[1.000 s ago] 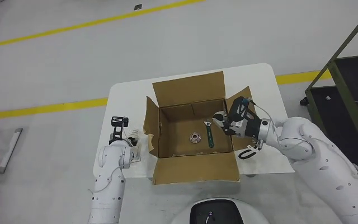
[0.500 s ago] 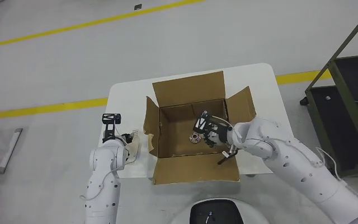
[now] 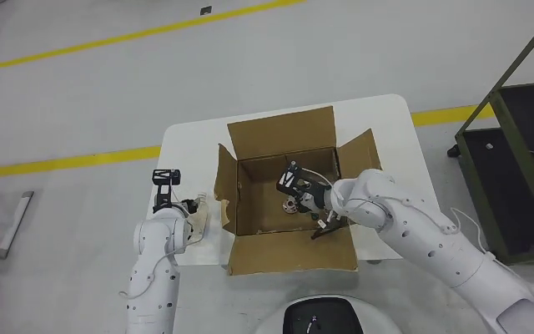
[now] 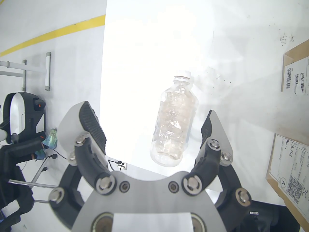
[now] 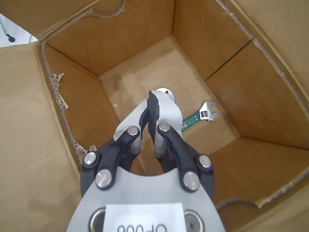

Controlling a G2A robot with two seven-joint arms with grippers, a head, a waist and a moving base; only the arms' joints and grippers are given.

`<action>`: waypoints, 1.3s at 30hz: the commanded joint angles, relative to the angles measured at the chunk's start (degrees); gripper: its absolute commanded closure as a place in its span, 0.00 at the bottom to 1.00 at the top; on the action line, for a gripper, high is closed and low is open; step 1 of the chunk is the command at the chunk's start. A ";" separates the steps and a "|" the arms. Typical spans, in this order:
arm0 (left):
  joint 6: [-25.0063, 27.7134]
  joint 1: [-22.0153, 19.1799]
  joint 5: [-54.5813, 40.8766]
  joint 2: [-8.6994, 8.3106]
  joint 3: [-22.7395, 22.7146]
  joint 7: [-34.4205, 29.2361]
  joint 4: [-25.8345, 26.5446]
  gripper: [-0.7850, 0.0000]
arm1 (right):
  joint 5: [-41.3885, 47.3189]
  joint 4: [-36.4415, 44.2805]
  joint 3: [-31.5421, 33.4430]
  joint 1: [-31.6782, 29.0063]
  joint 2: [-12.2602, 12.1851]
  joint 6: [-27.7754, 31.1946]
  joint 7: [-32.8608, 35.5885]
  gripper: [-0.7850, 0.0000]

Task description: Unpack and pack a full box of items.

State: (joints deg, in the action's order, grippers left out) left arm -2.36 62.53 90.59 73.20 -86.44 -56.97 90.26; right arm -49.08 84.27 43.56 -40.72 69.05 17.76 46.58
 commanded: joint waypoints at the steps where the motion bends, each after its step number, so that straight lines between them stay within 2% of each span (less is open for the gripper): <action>1: 0.00 0.00 0.00 0.00 0.00 0.00 0.00 0.00 | 0.00 0.00 0.00 0.00 0.00 0.00 0.01 1.00; 3: 0.00 0.00 0.00 0.00 0.00 0.00 0.00 0.00 | -1.54 0.49 -0.70 -0.27 0.09 0.35 0.44 1.00; 6: 0.00 0.00 0.00 0.00 0.00 0.00 0.00 0.00 | -6.39 2.64 -2.89 0.31 0.86 -6.52 4.07 1.00; 12: 0.00 0.00 0.00 0.00 0.00 0.00 0.00 0.00 | -11.42 2.06 -7.99 3.36 4.34 -25.94 12.00 1.00; 16: 0.00 0.00 0.00 0.00 0.00 0.00 0.00 0.00 | -9.25 -1.40 -10.26 5.02 6.91 -31.79 11.83 1.00; 39: 0.00 0.00 0.00 0.00 0.00 0.00 0.00 0.00 | -8.66 -1.97 -10.71 5.13 7.29 -31.69 11.68 1.00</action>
State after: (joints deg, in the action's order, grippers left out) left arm -2.36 62.53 90.59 73.20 -86.44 -56.97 90.26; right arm -57.74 82.30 32.85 -35.59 76.34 -13.94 58.26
